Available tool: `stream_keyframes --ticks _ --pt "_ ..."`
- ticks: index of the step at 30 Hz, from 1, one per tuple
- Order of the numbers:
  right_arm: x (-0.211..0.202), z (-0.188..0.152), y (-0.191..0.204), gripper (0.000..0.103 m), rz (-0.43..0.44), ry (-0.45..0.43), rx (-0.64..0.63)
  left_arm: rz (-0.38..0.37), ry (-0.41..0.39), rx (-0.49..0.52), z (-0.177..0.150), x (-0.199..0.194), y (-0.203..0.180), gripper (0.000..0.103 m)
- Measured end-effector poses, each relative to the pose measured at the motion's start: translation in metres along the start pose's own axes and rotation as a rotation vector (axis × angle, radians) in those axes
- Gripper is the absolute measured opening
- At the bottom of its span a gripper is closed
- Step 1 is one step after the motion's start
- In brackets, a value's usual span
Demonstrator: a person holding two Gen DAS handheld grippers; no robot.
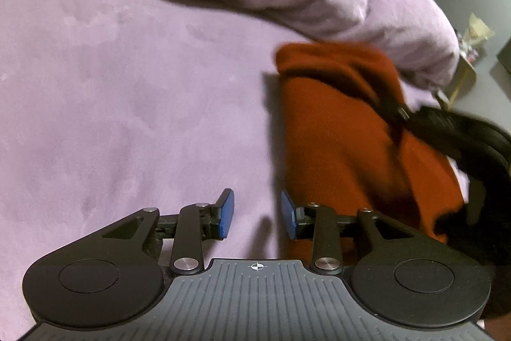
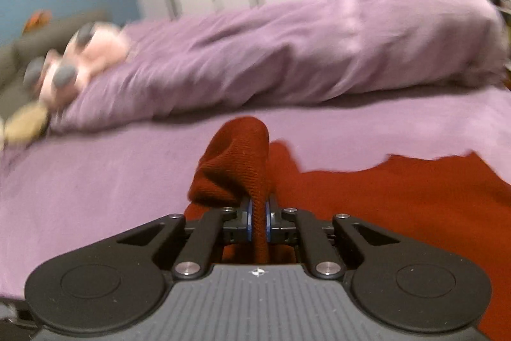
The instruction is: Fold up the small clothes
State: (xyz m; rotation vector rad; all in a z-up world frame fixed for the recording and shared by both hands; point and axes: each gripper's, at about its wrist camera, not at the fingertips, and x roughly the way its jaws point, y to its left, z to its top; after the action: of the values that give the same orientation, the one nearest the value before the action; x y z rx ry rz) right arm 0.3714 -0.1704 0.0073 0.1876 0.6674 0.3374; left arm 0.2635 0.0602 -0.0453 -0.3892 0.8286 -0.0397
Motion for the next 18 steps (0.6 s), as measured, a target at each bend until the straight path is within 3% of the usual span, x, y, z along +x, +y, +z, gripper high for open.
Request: stream_keyframes --ticks 3,5,7,10,11,12,14,18 --pt "-0.007 -0.006 -0.025 0.007 -0.051 -0.004 0.066 -0.009 -0.040 -0.013 0.002 -0.001 -0.006 0.040" --pt "0.003 -0.011 -0.039 0.007 -0.067 0.047 0.095 -0.037 -0.012 -0.022 0.005 0.007 -0.010 0.041" --pt "0.019 -0.015 -0.050 0.008 -0.024 0.126 0.132 -0.083 0.031 -0.036 0.006 0.019 -0.014 0.040" --pt "0.018 -0.010 -0.061 0.013 0.054 0.140 0.190 -0.063 0.056 -0.030 0.004 0.028 -0.016 0.040" --pt "0.012 -0.008 -0.070 0.024 0.082 0.135 0.237 -0.068 0.054 -0.029 0.003 0.028 -0.014 0.040" --pt "0.007 -0.007 -0.078 0.046 0.097 0.128 0.282 -0.072 0.053 -0.036 0.003 0.027 -0.012 0.040" --pt "0.000 -0.010 -0.094 0.067 0.133 0.127 0.361 -0.079 0.051 -0.042 0.002 0.026 -0.010 0.040" --pt "0.004 -0.019 -0.111 0.067 0.212 0.201 0.456 -0.061 0.049 -0.026 0.002 0.028 -0.015 0.040"
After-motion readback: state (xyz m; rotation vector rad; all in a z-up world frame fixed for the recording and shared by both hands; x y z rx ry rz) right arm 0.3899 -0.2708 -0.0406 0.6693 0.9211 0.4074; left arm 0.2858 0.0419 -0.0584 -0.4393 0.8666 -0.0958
